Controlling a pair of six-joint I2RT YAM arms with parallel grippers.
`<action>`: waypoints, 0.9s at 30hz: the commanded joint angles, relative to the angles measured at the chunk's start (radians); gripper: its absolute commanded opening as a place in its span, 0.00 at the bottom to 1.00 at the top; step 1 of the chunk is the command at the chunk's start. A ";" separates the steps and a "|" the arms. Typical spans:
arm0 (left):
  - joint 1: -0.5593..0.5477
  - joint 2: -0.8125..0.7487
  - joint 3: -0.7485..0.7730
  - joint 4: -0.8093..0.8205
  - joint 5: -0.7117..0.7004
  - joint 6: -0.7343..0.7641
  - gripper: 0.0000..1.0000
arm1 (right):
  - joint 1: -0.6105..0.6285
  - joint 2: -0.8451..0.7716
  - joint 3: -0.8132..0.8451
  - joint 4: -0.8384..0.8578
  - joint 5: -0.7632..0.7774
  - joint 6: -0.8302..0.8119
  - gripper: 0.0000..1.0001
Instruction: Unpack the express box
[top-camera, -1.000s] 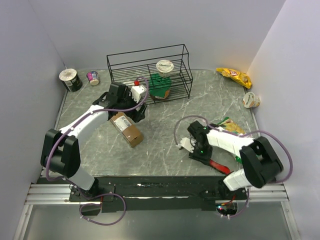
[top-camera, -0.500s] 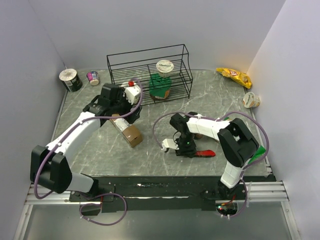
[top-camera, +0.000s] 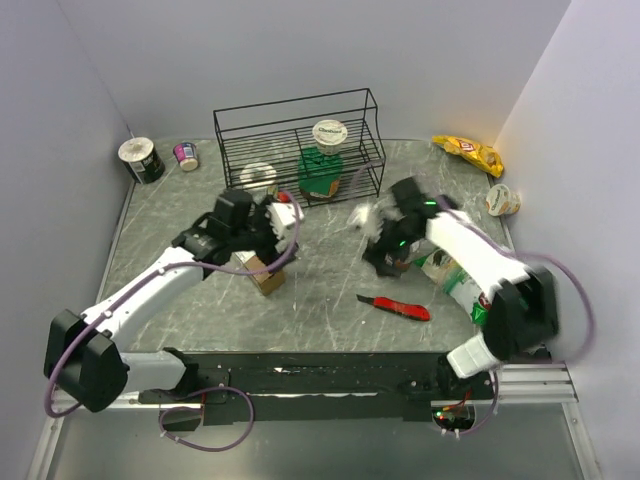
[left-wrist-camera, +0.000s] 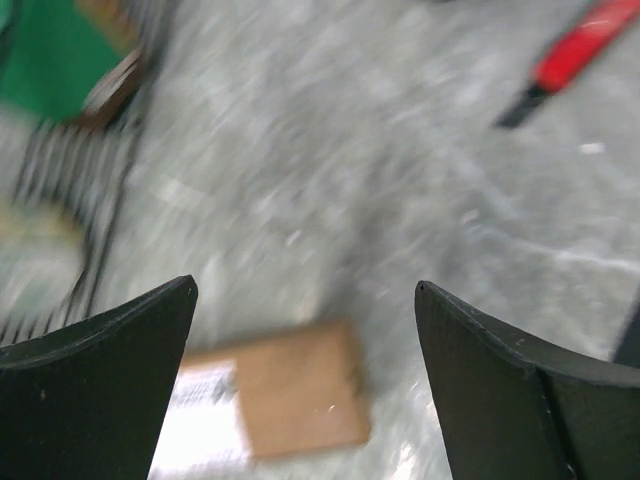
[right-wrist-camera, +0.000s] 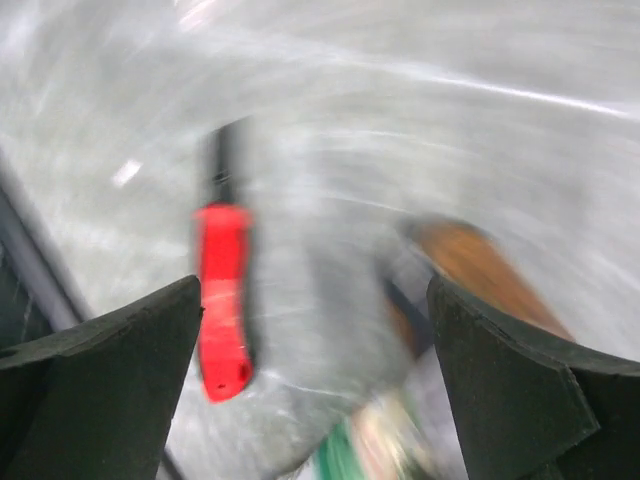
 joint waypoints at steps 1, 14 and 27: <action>-0.088 0.044 -0.005 0.167 0.131 0.050 0.96 | -0.134 -0.355 -0.014 0.279 -0.047 0.385 1.00; -0.422 0.531 0.243 0.301 0.306 0.056 0.88 | -0.172 -0.608 -0.132 0.461 0.233 0.677 1.00; -0.566 0.848 0.451 0.332 0.162 0.033 0.72 | -0.224 -0.739 -0.226 0.455 0.194 0.708 1.00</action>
